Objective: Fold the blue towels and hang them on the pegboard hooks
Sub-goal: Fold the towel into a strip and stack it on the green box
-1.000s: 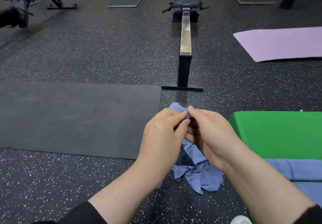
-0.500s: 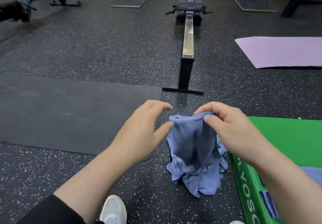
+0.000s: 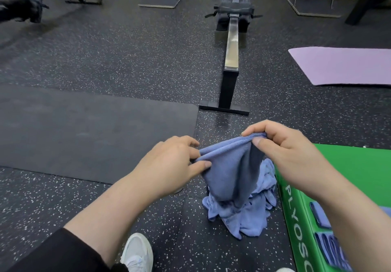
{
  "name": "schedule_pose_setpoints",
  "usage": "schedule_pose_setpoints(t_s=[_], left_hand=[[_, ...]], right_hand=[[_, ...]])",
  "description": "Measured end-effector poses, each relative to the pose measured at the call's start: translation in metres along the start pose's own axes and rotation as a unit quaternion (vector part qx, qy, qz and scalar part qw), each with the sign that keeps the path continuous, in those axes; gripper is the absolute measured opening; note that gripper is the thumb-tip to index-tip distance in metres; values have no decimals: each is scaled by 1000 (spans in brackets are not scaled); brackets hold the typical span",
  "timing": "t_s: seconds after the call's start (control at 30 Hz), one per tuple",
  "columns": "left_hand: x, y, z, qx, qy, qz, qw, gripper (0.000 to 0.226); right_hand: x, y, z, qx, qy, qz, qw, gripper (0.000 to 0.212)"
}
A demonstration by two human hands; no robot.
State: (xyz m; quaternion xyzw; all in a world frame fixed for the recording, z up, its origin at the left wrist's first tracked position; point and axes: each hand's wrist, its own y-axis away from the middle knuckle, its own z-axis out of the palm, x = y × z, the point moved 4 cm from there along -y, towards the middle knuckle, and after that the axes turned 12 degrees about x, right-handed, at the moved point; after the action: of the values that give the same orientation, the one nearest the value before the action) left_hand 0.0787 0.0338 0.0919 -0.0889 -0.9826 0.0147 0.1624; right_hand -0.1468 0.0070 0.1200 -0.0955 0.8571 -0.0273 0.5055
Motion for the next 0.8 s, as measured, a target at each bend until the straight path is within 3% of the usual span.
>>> schedule_pose_setpoints(t_s=[0.17, 0.3, 0.57, 0.7, 0.77, 0.8], left_hand=[[-5, -6, -13, 99, -43, -6, 994, 35], [-5, -8, -18, 146, -37, -18, 988, 36], [-3, -1, -38, 255, 133, -67, 955, 25], [-1, -2, -43, 245, 316, -120, 909, 24], [0, -5, -38, 205, 341, -125, 909, 27], [-1, -7, -34, 195, 334, -131, 913, 17]], right_hand=[[21, -6, 7, -15, 96, 18, 995, 28], [22, -9, 8, -2, 104, 30, 994, 30], [6, -9, 3, 42, 53, -1, 998, 25], [3, -7, 4, 72, -60, 23, 995, 27], [3, -7, 7, 67, -109, 47, 991, 29], [3, -7, 8, 66, -117, 55, 989, 29]])
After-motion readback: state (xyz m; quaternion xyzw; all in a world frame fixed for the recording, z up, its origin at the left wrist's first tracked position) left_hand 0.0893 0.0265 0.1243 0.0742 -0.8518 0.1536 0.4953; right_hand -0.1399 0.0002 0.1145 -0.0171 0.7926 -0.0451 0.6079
